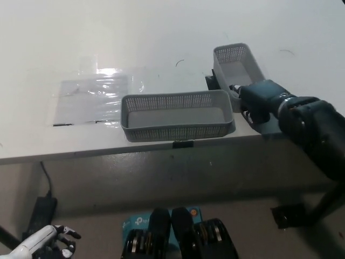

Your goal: The robot uses its right hand to pick up the grey box kept on the middle on the desk and place it on top of another box next to it in a right angle

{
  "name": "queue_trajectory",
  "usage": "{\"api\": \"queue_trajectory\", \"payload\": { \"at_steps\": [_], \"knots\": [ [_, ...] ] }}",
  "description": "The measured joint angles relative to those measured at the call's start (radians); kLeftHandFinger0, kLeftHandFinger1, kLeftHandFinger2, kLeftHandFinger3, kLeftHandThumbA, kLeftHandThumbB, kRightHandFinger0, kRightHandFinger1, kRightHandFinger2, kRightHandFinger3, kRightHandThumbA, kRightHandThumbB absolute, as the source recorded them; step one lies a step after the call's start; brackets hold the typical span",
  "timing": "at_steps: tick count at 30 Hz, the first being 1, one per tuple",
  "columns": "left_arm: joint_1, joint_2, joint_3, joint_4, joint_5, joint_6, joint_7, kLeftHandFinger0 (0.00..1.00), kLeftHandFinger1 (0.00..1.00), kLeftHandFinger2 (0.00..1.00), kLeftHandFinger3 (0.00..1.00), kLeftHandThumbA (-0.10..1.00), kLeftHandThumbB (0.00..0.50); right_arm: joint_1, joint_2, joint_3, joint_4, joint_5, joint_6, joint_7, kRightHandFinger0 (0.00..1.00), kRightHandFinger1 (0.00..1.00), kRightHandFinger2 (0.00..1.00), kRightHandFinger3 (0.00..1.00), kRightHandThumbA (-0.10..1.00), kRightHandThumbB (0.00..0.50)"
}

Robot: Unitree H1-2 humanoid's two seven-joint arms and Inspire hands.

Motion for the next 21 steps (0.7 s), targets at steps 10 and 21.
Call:
{"api": "queue_trajectory", "payload": {
  "at_steps": [10, 21],
  "knots": [
    [-0.001, 0.004, 0.002, -0.001, 0.011, 0.001, -0.014, 0.52, 0.48, 0.62, 0.7, 0.39, 0.344, -0.016, -0.007, 0.143, 0.03, -0.208, -0.014, -0.169, 0.0, 0.05, 0.23, 0.31, -0.1, 0.0],
    [0.0, 0.0, 0.003, -0.001, 0.014, 0.001, -0.016, 0.53, 0.46, 0.59, 0.68, 0.39, 0.351, 0.024, 0.032, 0.018, 0.157, -0.206, -0.125, -0.409, 0.0, 0.02, 0.35, 0.05, -0.1, 0.138]
  ]
}}
